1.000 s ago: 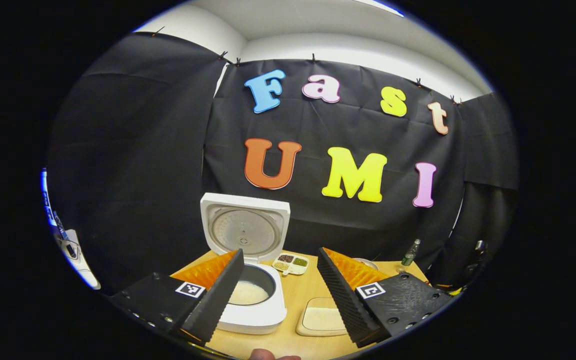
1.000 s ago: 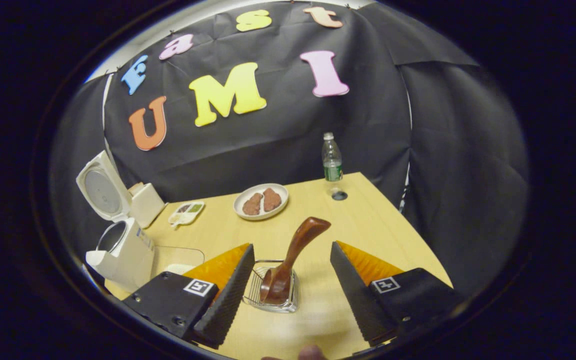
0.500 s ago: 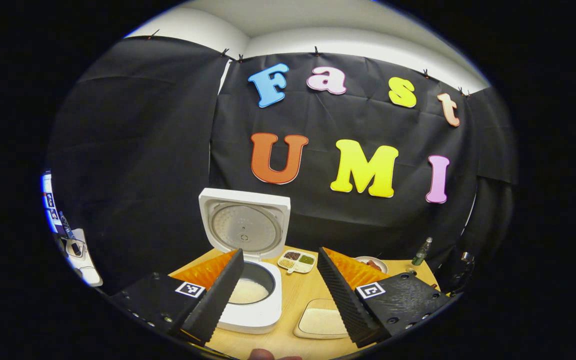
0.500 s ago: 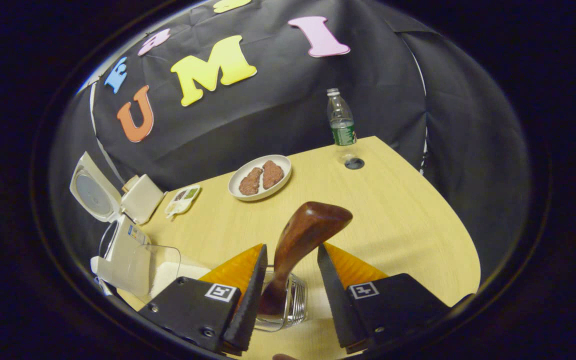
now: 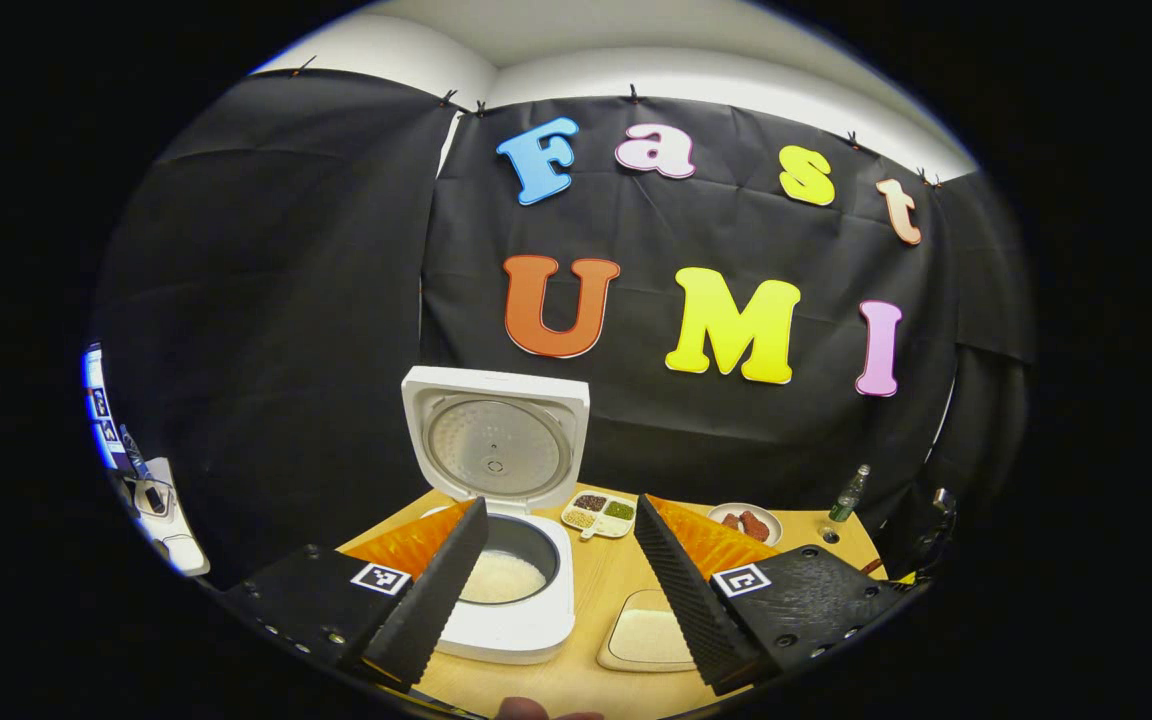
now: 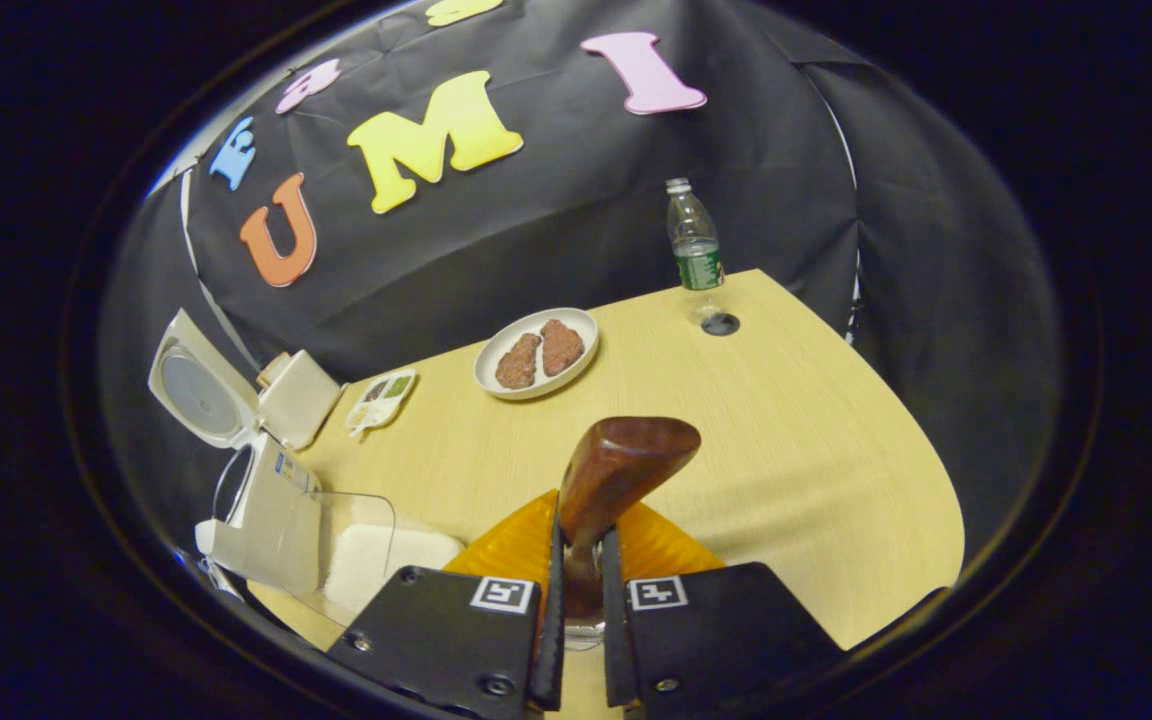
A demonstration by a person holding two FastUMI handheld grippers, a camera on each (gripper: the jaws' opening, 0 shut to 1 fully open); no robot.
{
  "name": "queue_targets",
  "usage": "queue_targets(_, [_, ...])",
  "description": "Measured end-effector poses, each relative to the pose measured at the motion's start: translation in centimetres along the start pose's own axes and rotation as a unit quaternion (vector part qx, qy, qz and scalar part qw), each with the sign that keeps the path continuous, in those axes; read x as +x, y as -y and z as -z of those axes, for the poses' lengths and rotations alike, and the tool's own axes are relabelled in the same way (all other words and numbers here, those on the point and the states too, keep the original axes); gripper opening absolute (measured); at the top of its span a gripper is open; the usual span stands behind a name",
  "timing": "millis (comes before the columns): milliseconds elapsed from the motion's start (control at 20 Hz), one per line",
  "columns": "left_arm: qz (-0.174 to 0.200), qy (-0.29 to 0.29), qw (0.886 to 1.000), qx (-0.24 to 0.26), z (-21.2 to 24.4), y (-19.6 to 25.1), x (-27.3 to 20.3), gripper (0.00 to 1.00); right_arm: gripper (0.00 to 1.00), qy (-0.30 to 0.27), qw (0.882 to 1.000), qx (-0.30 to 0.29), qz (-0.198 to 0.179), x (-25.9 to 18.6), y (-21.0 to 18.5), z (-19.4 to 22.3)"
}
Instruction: Close the left gripper, press the button to open the rice cooker; take a wooden spoon from the chopstick holder with the right hand, scoop a spoonful of rice and pour it into the rice cooker, then put the wooden spoon back into the chopstick holder.
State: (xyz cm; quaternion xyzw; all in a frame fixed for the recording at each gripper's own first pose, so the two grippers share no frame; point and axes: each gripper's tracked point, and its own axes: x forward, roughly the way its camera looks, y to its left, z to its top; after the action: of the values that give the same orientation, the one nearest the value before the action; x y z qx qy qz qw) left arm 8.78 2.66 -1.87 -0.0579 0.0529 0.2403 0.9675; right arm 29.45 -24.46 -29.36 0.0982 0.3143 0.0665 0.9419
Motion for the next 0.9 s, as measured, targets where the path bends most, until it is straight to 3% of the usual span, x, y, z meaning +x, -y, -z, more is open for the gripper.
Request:
queue_targets(300, [0.034,0.018,0.999,-0.001,-0.4,-2.4,-0.3,0.94,0.14,0.055,0.995,-0.058,0.056,-5.3,-2.9,-4.6])
queue_targets(500, [0.061,0.022,0.998,0.000,0.0,-4.4,-0.1,0.94,0.13,0.089,0.988,-0.113,0.050,-9.2,-9.3,-6.5])
queue_targets(700, [0.066,0.033,0.997,0.015,-0.4,-7.5,-0.1,0.94,0.13,0.083,0.985,-0.150,0.010,-9.3,-16.7,-4.5])
queue_targets(900, [0.061,0.026,0.998,0.013,0.0,-10.1,-1.1,0.94,0.13,0.059,0.980,-0.189,0.015,-6.6,-20.2,-0.1])
